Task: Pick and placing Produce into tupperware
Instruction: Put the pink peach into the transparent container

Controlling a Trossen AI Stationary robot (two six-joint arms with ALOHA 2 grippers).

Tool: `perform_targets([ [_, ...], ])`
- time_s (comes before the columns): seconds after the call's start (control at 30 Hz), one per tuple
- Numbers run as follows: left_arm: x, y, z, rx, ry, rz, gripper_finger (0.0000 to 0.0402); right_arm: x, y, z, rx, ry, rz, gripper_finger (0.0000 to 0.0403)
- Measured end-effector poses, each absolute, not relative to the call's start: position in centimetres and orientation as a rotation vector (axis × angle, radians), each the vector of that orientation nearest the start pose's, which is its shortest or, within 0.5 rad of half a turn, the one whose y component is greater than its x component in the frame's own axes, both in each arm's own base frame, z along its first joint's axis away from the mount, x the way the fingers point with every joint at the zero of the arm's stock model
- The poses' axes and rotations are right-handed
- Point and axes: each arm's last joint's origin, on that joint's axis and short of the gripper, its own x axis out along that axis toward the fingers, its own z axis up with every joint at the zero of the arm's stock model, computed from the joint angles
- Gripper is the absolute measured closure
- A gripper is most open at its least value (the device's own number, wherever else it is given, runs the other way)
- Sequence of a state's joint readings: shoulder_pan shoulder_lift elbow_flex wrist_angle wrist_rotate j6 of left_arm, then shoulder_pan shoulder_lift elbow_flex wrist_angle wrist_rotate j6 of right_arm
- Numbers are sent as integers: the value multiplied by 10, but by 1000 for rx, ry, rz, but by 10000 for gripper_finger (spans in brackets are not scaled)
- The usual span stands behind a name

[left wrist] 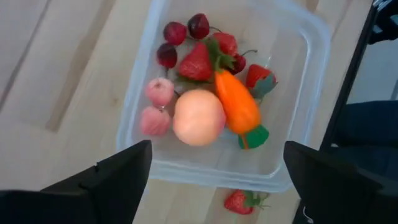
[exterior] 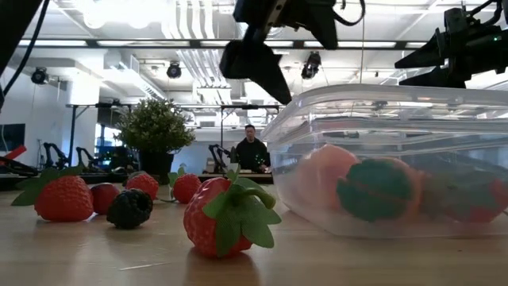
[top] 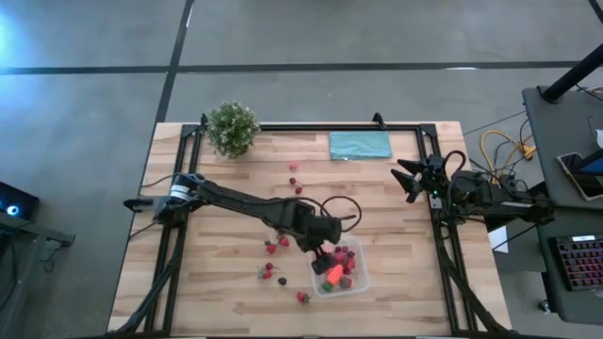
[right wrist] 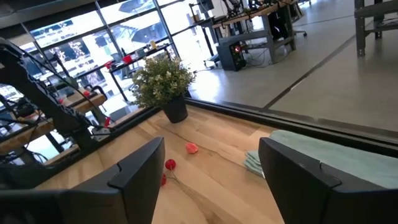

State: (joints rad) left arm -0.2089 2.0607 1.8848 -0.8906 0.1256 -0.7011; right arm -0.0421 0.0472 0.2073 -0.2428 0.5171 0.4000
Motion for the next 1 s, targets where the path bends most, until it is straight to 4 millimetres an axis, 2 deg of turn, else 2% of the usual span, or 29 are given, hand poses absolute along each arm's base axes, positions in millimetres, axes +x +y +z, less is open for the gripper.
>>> perform_targets([
  [0.17,420,-66,286,-599,1132,193,68,81,-18,207,369,-31,-567,156],
  [0.3,409,-26,304,-613,1084,350,84,81,-18,207,369,-31,-567,154],
  [0.4,402,10,310,-645,1058,438,91,81,-18,206,369,-30,-568,150],
  [0.53,396,54,303,-617,1089,496,93,81,-18,206,369,-28,-569,147],
  [0.63,391,78,298,-623,1098,535,93,81,-18,206,369,-30,-568,149],
  [0.87,379,121,286,-740,1086,664,93,81,-18,207,369,-31,-567,154],
  [1.0,374,132,268,-732,1127,677,93,81,-18,206,369,-30,-567,150],
])
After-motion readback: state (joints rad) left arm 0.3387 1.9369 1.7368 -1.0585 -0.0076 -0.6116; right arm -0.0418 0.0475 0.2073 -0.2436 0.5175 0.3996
